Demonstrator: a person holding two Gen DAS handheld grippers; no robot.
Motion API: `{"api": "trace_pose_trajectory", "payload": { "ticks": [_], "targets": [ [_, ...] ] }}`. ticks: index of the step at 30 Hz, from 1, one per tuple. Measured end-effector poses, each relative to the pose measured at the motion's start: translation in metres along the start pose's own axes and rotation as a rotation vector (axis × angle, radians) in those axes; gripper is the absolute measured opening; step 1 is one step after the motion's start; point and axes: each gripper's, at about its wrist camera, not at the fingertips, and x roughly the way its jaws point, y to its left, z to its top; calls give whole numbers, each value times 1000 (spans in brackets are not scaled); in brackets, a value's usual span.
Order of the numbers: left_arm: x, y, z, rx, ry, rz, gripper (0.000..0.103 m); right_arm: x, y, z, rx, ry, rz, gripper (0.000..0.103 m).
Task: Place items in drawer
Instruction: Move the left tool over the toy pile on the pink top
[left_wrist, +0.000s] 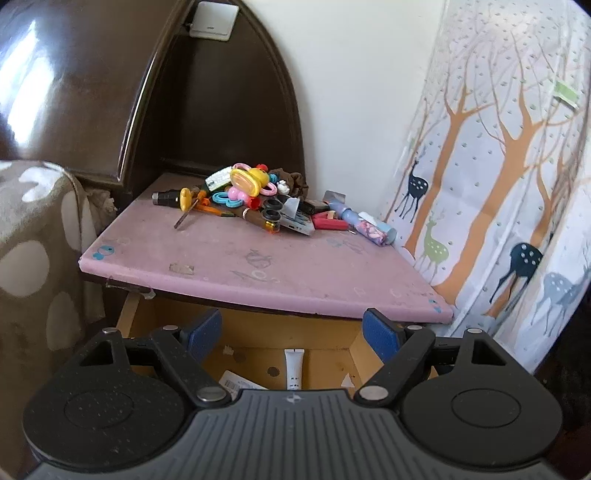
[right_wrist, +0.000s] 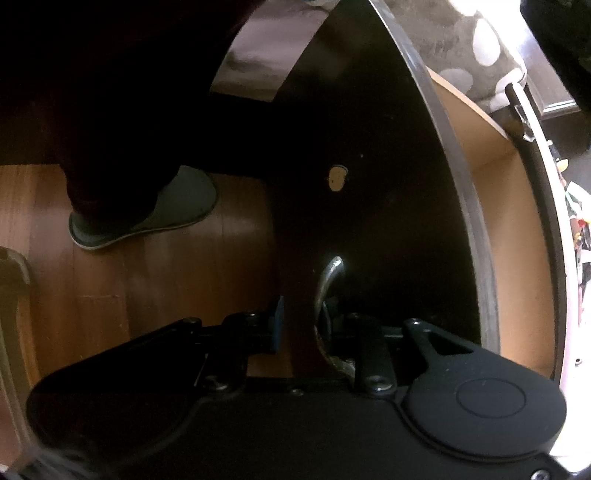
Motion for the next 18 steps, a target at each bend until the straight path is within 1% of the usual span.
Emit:
{"api": "trace_pose_trajectory", "payload": {
  "ticks": [1,3,8,11,16,18],
  "targets": [
    [-3,0,0,-1,4,3,83,1,2,1,-7,4,-6,25],
    [-5,2,1,-15,19,30,83,2,7,0,-36,6,-7,37],
    [7,9,25,-55,28,82,83,-5,1,-7,-58,-10,23,36],
    [30,11,41,-5,37,121,83,-5,-1,-9,-69,-26,33,35],
    [78,2,62,63,72,134,83,-1,1,-7,-79,-25,38,36],
    [96,-2,69,67,83,135,83,0,5,-7,-99,-26,31,42]
  ]
}}
